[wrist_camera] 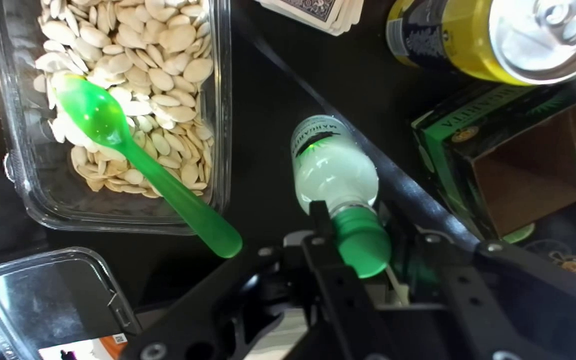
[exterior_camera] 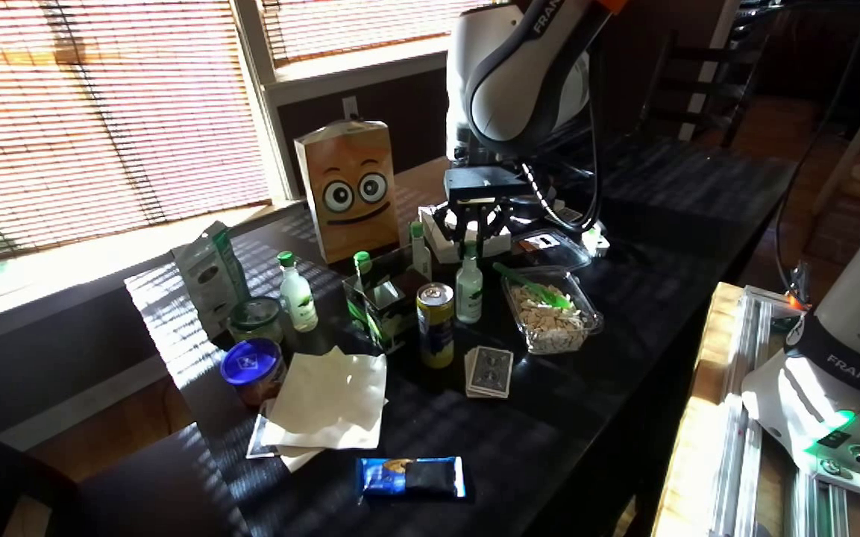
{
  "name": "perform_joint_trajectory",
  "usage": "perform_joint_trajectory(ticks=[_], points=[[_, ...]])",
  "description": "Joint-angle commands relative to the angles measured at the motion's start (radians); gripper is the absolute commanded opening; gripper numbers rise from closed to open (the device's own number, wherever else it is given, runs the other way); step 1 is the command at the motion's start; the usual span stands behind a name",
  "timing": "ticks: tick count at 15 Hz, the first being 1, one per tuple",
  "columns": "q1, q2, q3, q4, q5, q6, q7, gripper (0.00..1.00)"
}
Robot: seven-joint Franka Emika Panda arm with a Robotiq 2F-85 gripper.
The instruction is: Remove one bottle from the box and place it on the table.
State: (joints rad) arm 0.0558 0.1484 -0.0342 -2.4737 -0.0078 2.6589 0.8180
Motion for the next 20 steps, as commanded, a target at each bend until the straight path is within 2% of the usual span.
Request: perform_joint_trajectory(ticks=[1, 5, 6, 7, 11, 13, 16, 17, 18, 19, 20], points=[[0.013, 0.015, -0.008, 0.024, -0.011, -0.017, 0.027, 0.07], [0.015, 0.017, -0.008, 0.024, -0.010, -0.016, 0.029, 0.07], [0.015, 0.017, -0.008, 0.026, -0.008, -0.019, 0.030, 0.55], [0.016, 0.017, -0.008, 0.026, -0.009, -0.019, 0.032, 0.55], [0.033, -0.038, -0.012, 0.006, -0.045, -0.041, 0.083, 0.83], [0.057, -0.106, -0.012, -0.019, -0.121, -0.059, 0.147, 0.97], [0.075, -0.215, 0.019, -0.028, -0.297, -0.172, 0.287, 1.00], [0.071, -0.255, 0.047, -0.031, -0.313, -0.217, 0.276, 1.00], [0.071, -0.281, 0.075, -0.032, -0.275, -0.238, 0.171, 1.00], [0.040, -0.189, 0.068, 0.003, -0.259, -0.182, 0.213, 1.00], [0.040, -0.223, 0.089, 0.000, -0.258, -0.210, 0.194, 1.00]])
